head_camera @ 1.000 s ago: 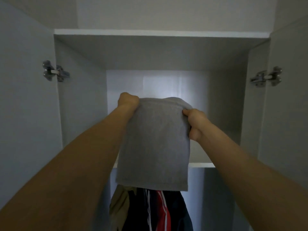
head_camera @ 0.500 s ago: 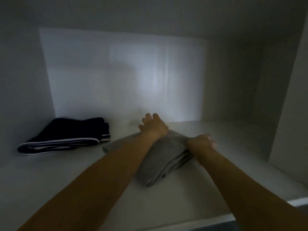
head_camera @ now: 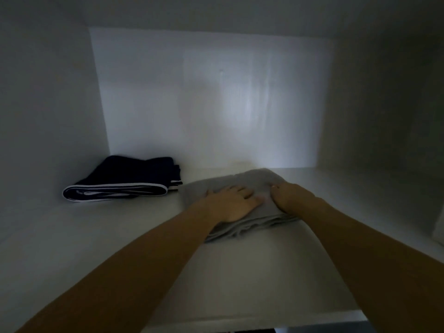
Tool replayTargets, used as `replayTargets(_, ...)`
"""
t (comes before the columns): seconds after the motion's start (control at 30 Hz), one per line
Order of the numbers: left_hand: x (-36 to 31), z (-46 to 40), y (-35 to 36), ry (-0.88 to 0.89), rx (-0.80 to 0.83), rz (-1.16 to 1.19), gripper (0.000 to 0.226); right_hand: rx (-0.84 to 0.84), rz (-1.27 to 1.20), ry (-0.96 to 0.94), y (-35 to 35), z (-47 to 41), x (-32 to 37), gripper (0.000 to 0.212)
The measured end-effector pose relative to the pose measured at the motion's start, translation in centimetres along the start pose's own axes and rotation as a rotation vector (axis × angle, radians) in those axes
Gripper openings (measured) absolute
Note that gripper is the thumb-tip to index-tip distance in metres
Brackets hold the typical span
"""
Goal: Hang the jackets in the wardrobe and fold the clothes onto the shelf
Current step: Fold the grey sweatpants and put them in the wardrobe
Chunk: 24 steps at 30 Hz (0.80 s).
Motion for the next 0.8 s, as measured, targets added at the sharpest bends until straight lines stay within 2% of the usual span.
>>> replayTargets(0.13, 3.5, -4.9, -0.8, -0.074, 0.059, -0.179, 0.074, -0.022, 0.044, 0.171, -0.4, -3.6, -0.4, 0.045)
replayTargets(0.3, 7.4, -9.5, -2.4, -0.078, 0.14, -0.146, 0.079, 0.0, 0.063, 0.275, 0.4, -8.2, 1.1, 0.051)
replayTargets(0.4, 10.0, -12.2, -3.4, -0.071, 0.188, -0.188, 0.074, -0.092, 0.062, 0.193, 0.8, -10.9, 3.1, 0.048)
replayTargets(0.53, 12.1, -15.4, -4.3, -0.062, 0.196, -0.229, 0.068, -0.066, -0.145, 0.346, 1.1, -14.6, 3.6, 0.059)
replayTargets(0.8, 13.0, -17.5, -4.6, 0.009, 0.197, -0.315, 0.059, -0.133, -0.051, 0.215, 0.8, -14.9, 3.7, 0.053)
Point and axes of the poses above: each hand's wrist, its own z-axis away from the middle knuckle, its own y-axis out of the palm, x = y × z, the point moved 5 cm from there along -z, towards the middle knuckle, and after that the axes turned 11 degrees about x, right-handed, at the moved point
